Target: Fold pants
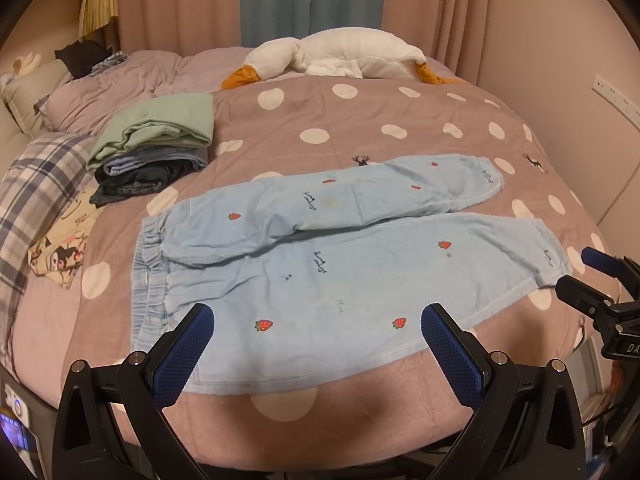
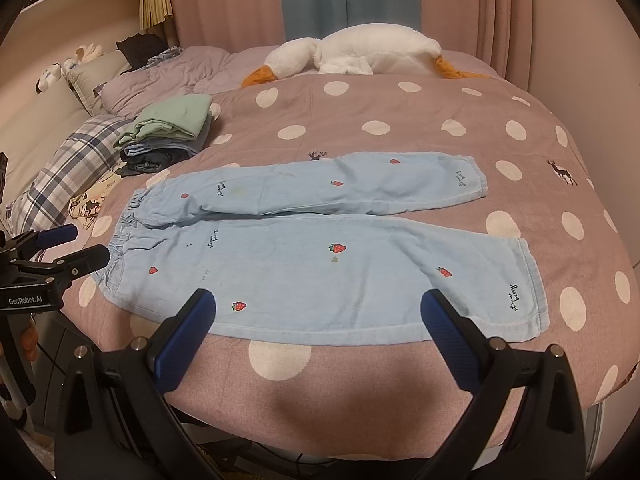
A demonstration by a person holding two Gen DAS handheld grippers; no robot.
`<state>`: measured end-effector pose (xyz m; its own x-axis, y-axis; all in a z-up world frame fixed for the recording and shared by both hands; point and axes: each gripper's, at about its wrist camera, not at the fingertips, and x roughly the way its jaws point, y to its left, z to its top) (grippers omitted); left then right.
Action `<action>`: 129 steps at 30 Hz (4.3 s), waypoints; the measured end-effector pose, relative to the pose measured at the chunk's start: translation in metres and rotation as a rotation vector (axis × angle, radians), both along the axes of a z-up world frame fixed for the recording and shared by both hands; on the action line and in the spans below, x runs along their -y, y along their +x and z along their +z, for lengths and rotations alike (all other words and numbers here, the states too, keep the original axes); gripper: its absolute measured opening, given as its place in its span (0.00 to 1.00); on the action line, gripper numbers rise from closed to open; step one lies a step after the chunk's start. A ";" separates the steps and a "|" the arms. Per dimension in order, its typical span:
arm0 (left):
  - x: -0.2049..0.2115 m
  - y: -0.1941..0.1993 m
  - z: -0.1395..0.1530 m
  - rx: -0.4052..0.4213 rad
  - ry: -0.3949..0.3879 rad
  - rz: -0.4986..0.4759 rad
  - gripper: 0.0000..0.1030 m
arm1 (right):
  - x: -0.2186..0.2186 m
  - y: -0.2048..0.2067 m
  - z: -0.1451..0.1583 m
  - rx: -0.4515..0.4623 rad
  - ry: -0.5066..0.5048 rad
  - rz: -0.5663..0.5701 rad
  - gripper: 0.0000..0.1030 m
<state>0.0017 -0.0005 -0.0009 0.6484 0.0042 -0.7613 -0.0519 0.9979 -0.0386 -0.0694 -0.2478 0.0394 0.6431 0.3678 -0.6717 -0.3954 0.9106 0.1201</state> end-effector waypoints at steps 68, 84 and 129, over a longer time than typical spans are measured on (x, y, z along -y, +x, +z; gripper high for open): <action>-0.169 -0.070 -0.086 -0.034 -0.206 0.523 0.61 | -0.167 -0.005 -0.078 0.041 -0.008 0.591 0.28; -0.128 -0.010 -0.122 -0.169 -0.097 0.166 0.64 | -0.122 0.043 -0.110 -0.225 -0.197 0.480 0.33; -0.277 0.163 -0.129 -0.243 -0.143 0.062 0.30 | -0.256 0.302 -0.075 -0.002 -0.476 0.638 0.05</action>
